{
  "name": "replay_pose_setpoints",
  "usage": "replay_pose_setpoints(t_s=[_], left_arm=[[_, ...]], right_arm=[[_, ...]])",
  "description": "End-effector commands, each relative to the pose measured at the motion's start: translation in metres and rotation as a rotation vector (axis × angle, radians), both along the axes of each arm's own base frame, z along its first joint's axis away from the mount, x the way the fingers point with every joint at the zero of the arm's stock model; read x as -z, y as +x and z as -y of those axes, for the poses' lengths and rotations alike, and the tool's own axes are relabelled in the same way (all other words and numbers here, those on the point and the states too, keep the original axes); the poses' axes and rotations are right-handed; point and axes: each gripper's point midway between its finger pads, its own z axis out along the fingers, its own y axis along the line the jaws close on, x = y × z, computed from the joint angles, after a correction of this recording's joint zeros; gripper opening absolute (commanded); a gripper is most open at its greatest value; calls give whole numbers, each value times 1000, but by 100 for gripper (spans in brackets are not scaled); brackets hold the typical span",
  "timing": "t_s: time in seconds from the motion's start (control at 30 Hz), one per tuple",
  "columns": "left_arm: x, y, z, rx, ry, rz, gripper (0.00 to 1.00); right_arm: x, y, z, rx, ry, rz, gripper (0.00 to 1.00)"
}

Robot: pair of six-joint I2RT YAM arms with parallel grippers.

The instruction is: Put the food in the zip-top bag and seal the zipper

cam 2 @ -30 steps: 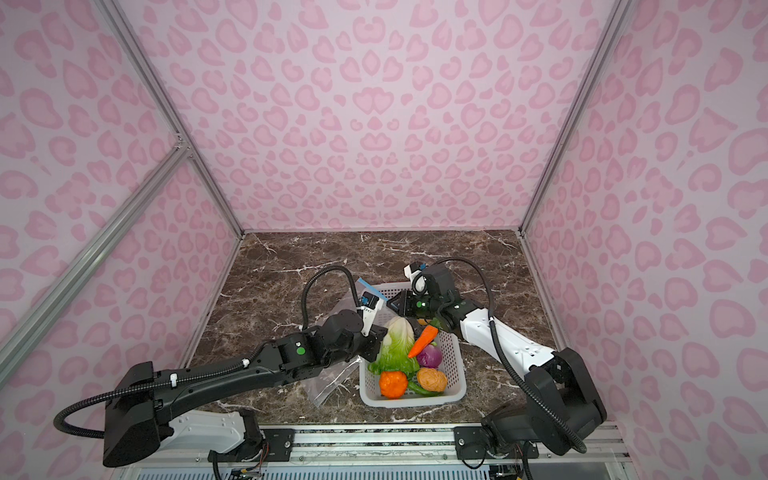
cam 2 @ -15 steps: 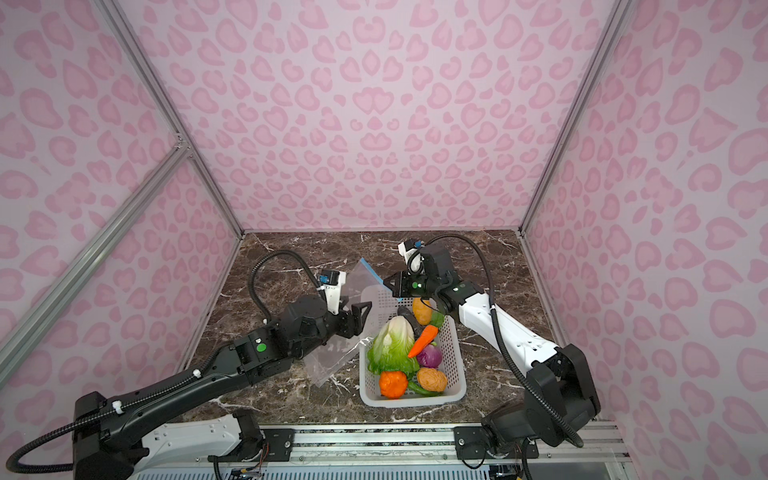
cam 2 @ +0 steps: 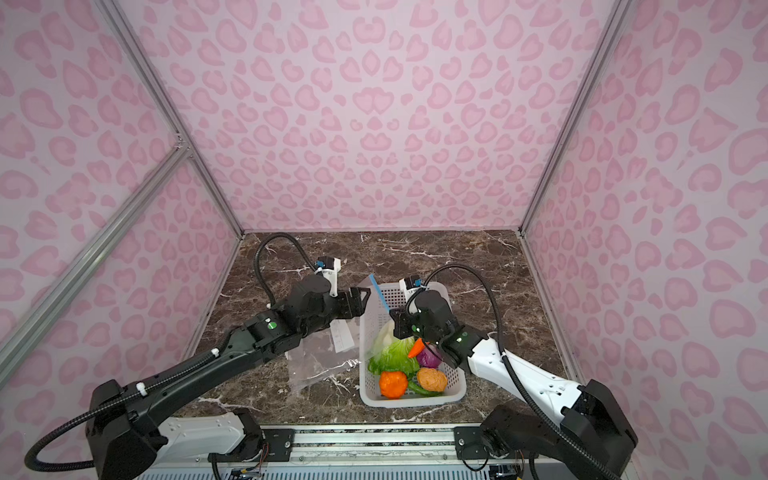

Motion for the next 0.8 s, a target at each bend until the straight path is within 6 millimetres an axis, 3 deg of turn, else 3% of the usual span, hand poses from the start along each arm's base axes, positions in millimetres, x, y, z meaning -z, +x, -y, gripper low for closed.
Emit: replay_pose_setpoints(t_s=[0.0, 0.13, 0.3, 0.6, 0.77], left_arm=[[2, 2, 27, 62, -53, -87, 82], [26, 4, 45, 96, -47, -204, 81], [54, -2, 51, 98, -42, -303, 79], [72, 5, 54, 86, -4, -325, 69], [78, 9, 54, 72, 8, -328, 69]], right_arm=[[-28, 13, 2, 82, 18, 174, 0], [-33, 9, 0, 60, -21, 242, 0], [-37, 8, 0, 55, -44, 299, 0], [-37, 5, -4, 32, -38, 324, 0], [-35, 1, -8, 3, -45, 328, 0]])
